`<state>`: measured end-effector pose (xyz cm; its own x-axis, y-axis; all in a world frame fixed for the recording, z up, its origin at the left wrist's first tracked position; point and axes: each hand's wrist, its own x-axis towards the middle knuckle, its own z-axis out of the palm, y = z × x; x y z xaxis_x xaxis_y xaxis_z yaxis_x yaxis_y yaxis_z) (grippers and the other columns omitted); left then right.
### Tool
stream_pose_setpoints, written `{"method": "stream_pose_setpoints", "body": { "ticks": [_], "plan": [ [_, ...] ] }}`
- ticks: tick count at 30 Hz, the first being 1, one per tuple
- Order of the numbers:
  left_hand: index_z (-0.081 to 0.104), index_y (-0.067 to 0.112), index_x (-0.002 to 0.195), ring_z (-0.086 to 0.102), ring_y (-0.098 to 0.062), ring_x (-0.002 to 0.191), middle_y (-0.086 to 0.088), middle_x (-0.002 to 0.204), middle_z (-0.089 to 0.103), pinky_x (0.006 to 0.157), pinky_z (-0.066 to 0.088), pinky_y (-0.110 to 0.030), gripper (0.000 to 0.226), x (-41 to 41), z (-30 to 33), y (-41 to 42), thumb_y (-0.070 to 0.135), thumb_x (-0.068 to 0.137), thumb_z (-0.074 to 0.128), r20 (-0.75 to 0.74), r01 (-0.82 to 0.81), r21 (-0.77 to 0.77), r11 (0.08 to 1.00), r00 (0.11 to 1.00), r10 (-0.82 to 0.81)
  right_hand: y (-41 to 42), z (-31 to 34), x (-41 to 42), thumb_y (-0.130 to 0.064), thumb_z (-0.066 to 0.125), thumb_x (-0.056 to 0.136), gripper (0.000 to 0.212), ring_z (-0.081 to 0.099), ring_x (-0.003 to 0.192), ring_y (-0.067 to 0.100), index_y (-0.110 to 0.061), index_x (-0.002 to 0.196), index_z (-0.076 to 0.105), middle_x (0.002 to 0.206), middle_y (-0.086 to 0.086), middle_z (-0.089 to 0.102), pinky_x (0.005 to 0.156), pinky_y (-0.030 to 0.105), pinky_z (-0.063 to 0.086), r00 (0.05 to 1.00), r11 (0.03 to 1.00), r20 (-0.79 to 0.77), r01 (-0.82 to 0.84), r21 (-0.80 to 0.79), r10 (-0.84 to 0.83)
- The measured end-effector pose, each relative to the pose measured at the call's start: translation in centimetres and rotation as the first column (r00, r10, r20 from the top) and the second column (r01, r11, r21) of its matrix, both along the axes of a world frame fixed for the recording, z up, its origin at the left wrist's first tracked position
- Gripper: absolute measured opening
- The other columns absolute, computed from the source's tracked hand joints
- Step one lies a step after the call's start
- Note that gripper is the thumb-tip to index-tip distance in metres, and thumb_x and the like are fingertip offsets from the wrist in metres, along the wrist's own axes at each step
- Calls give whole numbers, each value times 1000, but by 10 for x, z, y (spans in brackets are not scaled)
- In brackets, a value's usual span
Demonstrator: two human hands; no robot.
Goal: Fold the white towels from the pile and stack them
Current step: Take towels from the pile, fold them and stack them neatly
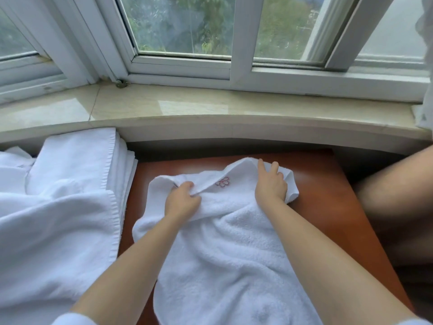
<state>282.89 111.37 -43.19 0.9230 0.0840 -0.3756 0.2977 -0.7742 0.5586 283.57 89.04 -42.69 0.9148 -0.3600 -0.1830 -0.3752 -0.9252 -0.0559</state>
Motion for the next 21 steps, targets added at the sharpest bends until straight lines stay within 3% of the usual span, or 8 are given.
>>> {"method": "stream_pose_setpoints", "body": {
  "ticks": [3, 6, 9, 11, 16, 18, 20, 21],
  "plan": [
    [32, 28, 149, 46, -30, 123, -15, 134, 47, 98, 39, -30, 63, -13, -17, -1, 28, 89, 53, -8, 99, 23, 995, 995, -99, 0, -4, -1, -1, 54, 89, 57, 45, 118, 27, -18, 140, 35, 153, 16, 15, 90, 32, 42, 991, 996, 103, -84, -12, 85],
    [17, 29, 153, 34, -31, 132, -9, 134, 55, 105, 33, -34, 66, -18, -30, 4, 34, 93, 45, -6, 185, 93, 978, 983, -185, -1, -17, -6, -4, 46, 92, 34, 26, 137, 28, -18, 122, 52, 156, 12, 17, 110, 35, 25, 964, 977, 165, -213, -5, 210],
    [14, 30, 153, 35, -30, 130, -5, 132, 55, 106, 32, -35, 69, -14, -34, 5, 36, 92, 45, 38, 179, 130, 975, 982, -185, -1, -29, -9, -13, 36, 95, 42, 16, 143, 24, -19, 135, 46, 159, 7, 14, 116, 36, 13, 970, 981, 147, -194, -13, 193],
    [14, 29, 154, 34, -28, 131, -5, 133, 53, 107, 32, -35, 71, -10, -35, 4, 35, 92, 49, 60, 142, 73, 987, 987, -146, -2, -30, -6, -19, 33, 97, 49, 20, 142, 23, -17, 145, 36, 159, 6, 16, 114, 36, 17, 988, 997, 135, -68, -26, 71],
    [17, 26, 154, 48, -25, 121, -8, 142, 41, 96, 44, -30, 79, 14, -9, 7, 12, 90, 60, -1, 27, -230, 973, 1000, -28, 4, -4, 12, -10, 44, 93, 39, 37, 124, 25, -12, 132, 50, 156, 3, 21, 98, 33, 32, 983, 999, 178, 47, 15, -49],
    [20, 28, 153, 58, -15, 90, 5, 122, 51, 72, 49, -24, 76, 35, 19, 9, 8, 91, 57, 50, -107, -370, 923, 990, 135, 7, 21, 26, 1, 43, 90, 42, 49, 107, 28, -9, 130, 49, 156, -1, 21, 81, 35, 38, 955, 984, 275, 65, 167, -110],
    [28, 28, 152, 48, -6, 64, 24, 88, 47, 54, 42, -17, 70, 50, 54, 9, 9, 89, 52, 202, -178, -417, 892, 938, 281, 9, 52, 34, 5, 36, 89, 47, 55, 91, 33, -8, 133, 45, 157, -7, 20, 67, 34, 35, 908, 936, 381, 30, 352, -172],
    [32, 26, 150, 45, -1, 57, 28, 84, 45, 49, 39, -13, 68, 53, 69, 7, 8, 88, 51, 287, -165, -435, 885, 906, 311, 9, 67, 34, 6, 33, 89, 48, 56, 91, 34, -7, 134, 44, 157, -7, 20, 65, 33, 34, 869, 916, 457, -8, 401, -192]
  ]
}}
